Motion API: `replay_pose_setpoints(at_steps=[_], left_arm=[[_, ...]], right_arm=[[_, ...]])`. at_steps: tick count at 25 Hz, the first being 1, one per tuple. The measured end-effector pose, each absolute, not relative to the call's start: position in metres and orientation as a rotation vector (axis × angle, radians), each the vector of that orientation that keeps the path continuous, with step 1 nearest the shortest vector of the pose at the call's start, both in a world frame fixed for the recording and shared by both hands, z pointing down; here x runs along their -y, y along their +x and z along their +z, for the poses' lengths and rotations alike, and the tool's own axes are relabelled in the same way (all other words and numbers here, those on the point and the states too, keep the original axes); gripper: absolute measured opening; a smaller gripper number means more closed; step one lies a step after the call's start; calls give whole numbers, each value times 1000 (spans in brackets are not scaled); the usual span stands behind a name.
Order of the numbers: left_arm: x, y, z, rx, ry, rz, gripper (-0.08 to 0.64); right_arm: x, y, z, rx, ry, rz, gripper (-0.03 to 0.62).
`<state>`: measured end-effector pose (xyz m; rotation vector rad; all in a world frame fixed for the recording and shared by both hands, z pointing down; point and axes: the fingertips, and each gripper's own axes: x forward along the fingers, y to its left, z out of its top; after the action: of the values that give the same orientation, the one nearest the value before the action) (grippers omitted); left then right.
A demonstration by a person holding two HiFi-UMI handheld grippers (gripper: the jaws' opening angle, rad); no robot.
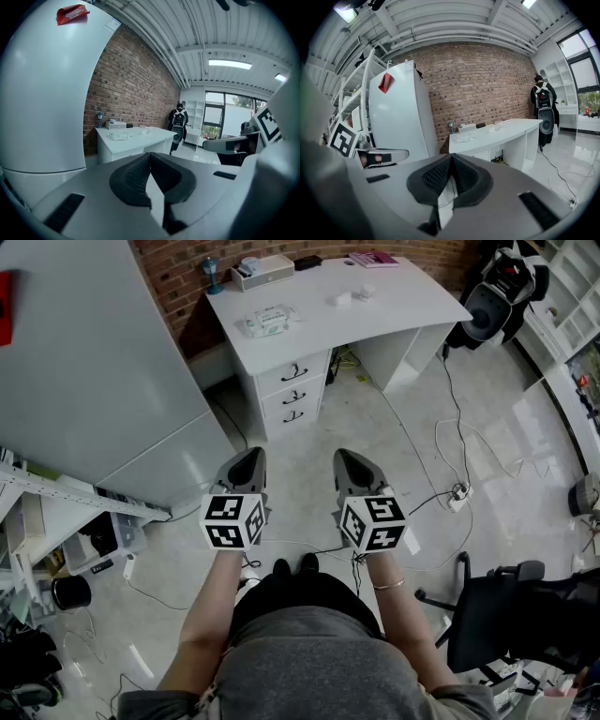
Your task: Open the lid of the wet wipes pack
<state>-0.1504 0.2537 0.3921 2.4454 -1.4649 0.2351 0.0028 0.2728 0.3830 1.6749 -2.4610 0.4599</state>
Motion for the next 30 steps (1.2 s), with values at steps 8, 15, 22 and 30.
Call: replay_pose_setpoints(at_steps=[8,15,22,30], left_arm=[[-252,-146,388,1489,2439,203,24],[-258,-141,387,1516,2439,218,26],[-261,-130,386,1531,2420,219,60],[-259,-126,389,1537,2391,227,106]], right_arm=[[-274,12,386,2459,1665,450,6],[-275,19,387,2453,1670,447,8],[-275,34,388,2459,1664,474,66],[-271,33,395,2475,1622,518,109]])
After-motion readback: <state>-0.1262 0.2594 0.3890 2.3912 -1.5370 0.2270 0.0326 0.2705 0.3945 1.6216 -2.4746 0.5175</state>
